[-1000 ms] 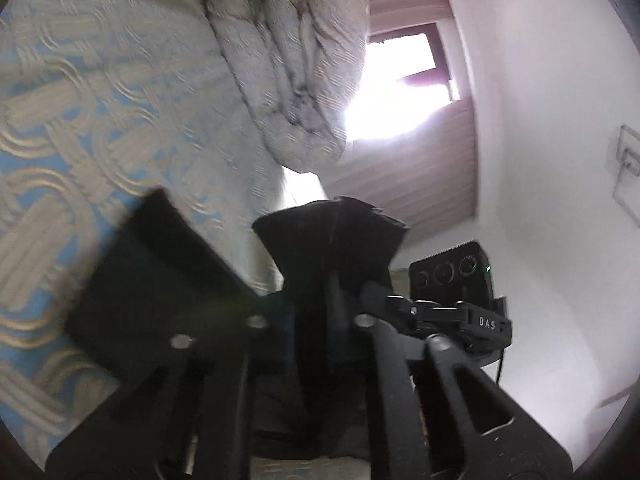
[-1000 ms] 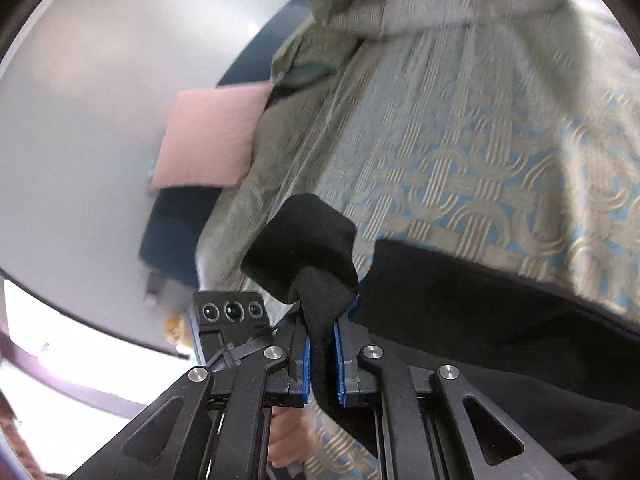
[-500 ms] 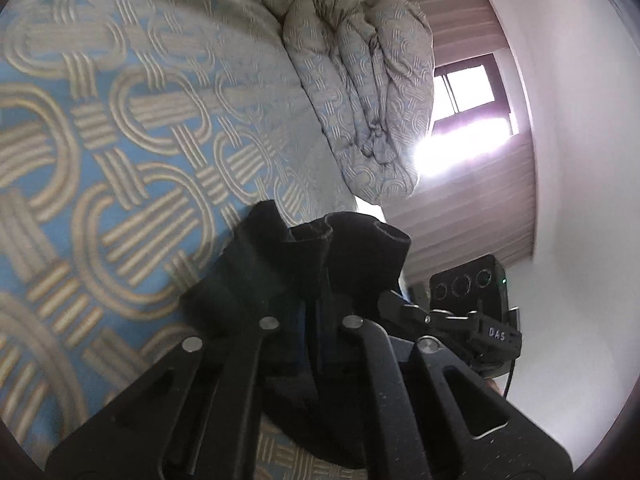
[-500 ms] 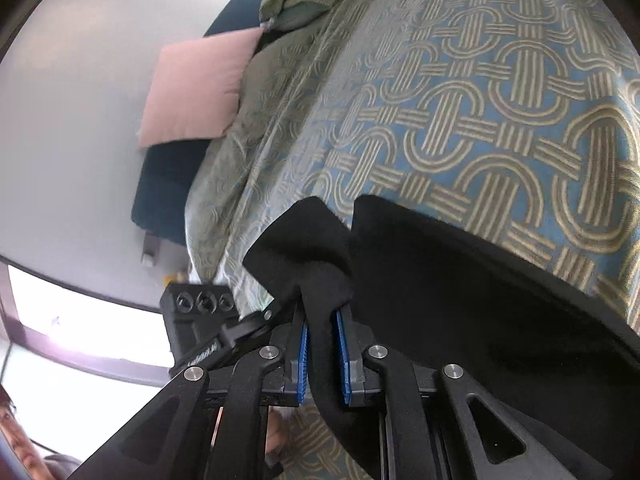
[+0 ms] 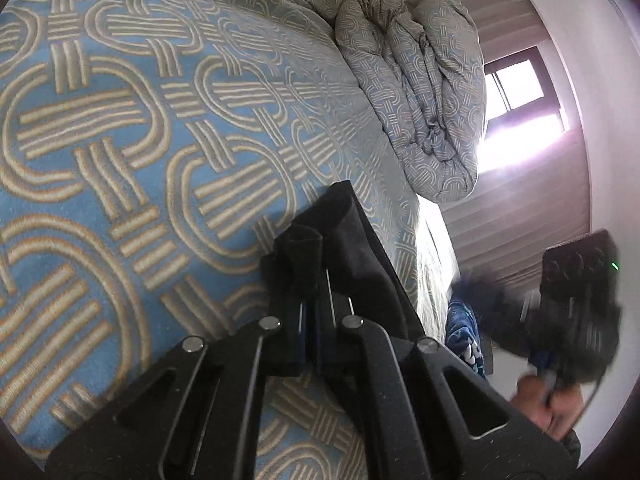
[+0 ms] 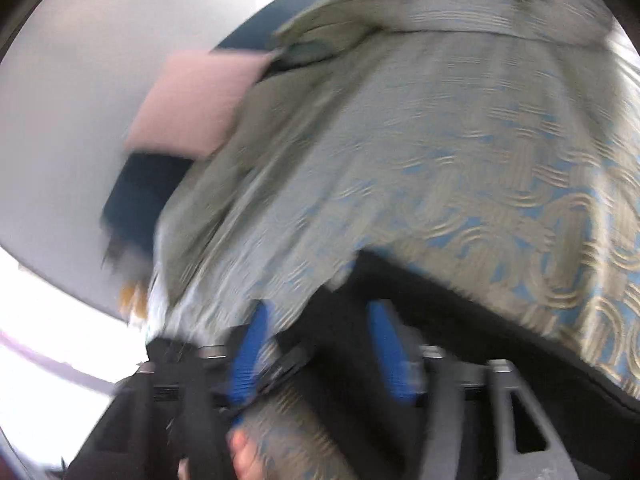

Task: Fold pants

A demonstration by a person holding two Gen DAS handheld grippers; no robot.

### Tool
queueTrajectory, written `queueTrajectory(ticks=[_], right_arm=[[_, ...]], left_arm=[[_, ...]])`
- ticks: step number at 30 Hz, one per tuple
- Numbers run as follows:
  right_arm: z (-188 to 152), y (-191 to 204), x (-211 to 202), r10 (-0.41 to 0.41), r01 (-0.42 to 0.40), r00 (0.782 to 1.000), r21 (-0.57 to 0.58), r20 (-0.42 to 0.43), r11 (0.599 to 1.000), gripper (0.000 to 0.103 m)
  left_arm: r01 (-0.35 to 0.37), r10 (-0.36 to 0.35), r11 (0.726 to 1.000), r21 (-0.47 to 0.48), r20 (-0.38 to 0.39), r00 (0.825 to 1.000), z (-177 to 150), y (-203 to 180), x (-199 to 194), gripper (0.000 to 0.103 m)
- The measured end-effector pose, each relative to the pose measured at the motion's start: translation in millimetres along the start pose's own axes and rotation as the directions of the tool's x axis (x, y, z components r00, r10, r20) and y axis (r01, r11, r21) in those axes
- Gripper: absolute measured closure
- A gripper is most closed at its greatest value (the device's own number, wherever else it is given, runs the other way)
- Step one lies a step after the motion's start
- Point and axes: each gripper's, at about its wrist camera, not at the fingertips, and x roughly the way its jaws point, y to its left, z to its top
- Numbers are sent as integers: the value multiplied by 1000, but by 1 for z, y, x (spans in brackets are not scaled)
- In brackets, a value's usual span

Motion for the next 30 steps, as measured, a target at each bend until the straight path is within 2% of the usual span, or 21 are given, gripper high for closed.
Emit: queueTrajectory(ticks=[3,6,9,11,13,16,17,18,19,20,21,25,28,30], right_arm=[[-22,24,29,-79,64,988,-120,-130,991,93],[-34,21,59,-204,177,963,-160,-173,971,93],[-27,2,61,-278,267,955,-114,-102,957,93],[-14,-11,52,-372,369,928,-77,-21,926,93],[-1,-22,43,-408,409,912,-29,45,912,93],[21,-38,36,-482,483,870,24,103,875,92],[24,-43,34,-485,483,869,46,99,874,92],[26,-48,29,-470,465,877,76,99,882,92],[25,-50,20,-423,411,898,117,119,904,91],[24,-47,16,-399,385,907,122,131,915,91],[23,-40,15,-387,373,912,118,139,920,91],[-10,-23,-44,-335,321,926,108,171,941,91],[-51,-22,-109,-361,334,908,153,213,930,90],[-81,-28,-157,-378,337,893,192,245,922,81]], left_arm=[[5,-5,1000,-9,-5,1000,3,-2,4,99],[-6,6,1000,8,-5,1000,3,-6,7,99],[-5,5,1000,9,-9,1000,4,-7,9,99],[-2,2,1000,1,-12,1000,5,-6,11,99],[-1,1,1000,0,-12,1000,4,-6,10,98],[-2,2,1000,4,-11,1000,4,-5,10,98],[0,0,1000,4,-10,1000,4,-5,10,98],[1,-1,1000,3,-11,1000,4,-5,10,98],[1,-1,1000,3,-10,1000,4,-5,10,98],[2,-2,1000,3,-11,1000,4,-5,9,98],[3,-3,1000,2,-11,1000,4,-5,9,98],[22,-22,999,-24,-10,1000,7,0,3,97],[-8,7,1000,7,41,999,12,-6,-11,94],[-13,10,999,43,61,998,13,-17,-20,94]])
